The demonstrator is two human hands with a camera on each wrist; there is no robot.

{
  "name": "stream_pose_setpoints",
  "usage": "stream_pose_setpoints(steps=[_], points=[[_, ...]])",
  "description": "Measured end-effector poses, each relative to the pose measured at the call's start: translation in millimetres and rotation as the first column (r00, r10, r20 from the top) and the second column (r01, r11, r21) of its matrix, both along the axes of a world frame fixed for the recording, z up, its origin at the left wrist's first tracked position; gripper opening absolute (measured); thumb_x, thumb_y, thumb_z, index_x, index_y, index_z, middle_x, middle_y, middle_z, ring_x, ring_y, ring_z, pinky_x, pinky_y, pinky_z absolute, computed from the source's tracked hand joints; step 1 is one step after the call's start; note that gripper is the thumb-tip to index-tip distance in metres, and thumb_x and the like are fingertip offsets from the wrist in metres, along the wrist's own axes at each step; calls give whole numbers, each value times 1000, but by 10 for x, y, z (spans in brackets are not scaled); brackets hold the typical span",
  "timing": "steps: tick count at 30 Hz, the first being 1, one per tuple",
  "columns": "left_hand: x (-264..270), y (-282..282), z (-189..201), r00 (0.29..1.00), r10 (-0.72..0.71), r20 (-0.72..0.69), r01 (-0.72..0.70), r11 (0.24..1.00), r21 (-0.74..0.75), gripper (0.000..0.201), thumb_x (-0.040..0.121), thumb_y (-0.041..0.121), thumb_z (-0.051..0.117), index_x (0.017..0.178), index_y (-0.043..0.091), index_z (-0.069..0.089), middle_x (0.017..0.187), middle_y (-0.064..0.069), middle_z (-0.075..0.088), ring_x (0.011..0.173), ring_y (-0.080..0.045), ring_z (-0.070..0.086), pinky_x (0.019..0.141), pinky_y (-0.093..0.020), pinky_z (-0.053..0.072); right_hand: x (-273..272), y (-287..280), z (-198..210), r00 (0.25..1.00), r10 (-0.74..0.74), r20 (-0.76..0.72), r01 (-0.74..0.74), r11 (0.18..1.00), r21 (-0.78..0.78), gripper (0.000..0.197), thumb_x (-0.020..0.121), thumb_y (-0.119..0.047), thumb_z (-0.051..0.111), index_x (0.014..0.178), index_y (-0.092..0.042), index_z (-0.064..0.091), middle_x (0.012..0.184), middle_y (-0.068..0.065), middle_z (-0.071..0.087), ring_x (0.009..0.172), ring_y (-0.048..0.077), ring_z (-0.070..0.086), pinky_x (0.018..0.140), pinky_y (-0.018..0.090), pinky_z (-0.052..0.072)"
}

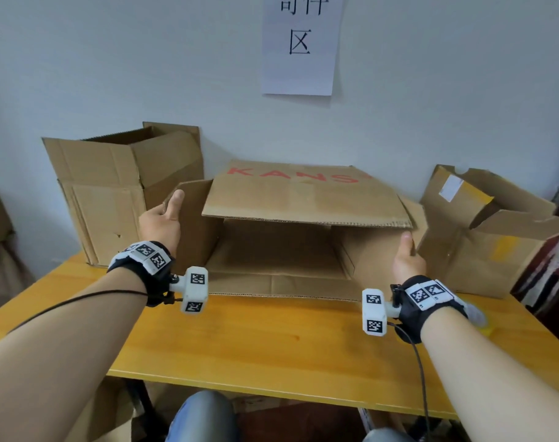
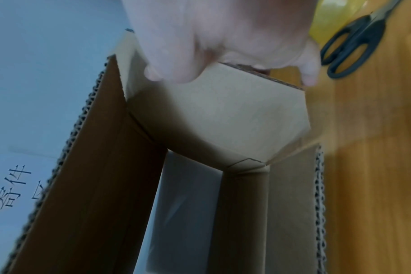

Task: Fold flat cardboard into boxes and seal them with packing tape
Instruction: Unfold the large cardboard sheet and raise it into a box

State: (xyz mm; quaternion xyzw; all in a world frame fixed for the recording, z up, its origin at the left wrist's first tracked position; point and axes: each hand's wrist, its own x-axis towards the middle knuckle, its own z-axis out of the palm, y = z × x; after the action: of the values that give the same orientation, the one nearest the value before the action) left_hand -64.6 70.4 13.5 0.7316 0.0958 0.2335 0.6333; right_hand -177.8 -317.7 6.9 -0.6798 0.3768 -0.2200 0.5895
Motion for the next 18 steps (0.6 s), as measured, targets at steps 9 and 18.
stream_pose_setpoints(steps=[9,18], points=[[91,-22,-87,989,1,-145,22,988,155,53,95,61,51,85,11,63,77,-6,60,79,-31,59,73,-37,44,36,-184,-54,990,-138,-8,135,980,-148,47,88,-40,66,130,-23,53,136,17,49,121,41,53,97,44,46],[-86,-120,294,985,170,-41,-158,965,212,28,91,34,66,115,22,59,108,4,59,94,-20,56,82,-35,48,-15,36,350,940,-34,339,129,956,-262,30,93,-15,62,121,-22,72,88,1,78,76,21,72,61,22,47]])
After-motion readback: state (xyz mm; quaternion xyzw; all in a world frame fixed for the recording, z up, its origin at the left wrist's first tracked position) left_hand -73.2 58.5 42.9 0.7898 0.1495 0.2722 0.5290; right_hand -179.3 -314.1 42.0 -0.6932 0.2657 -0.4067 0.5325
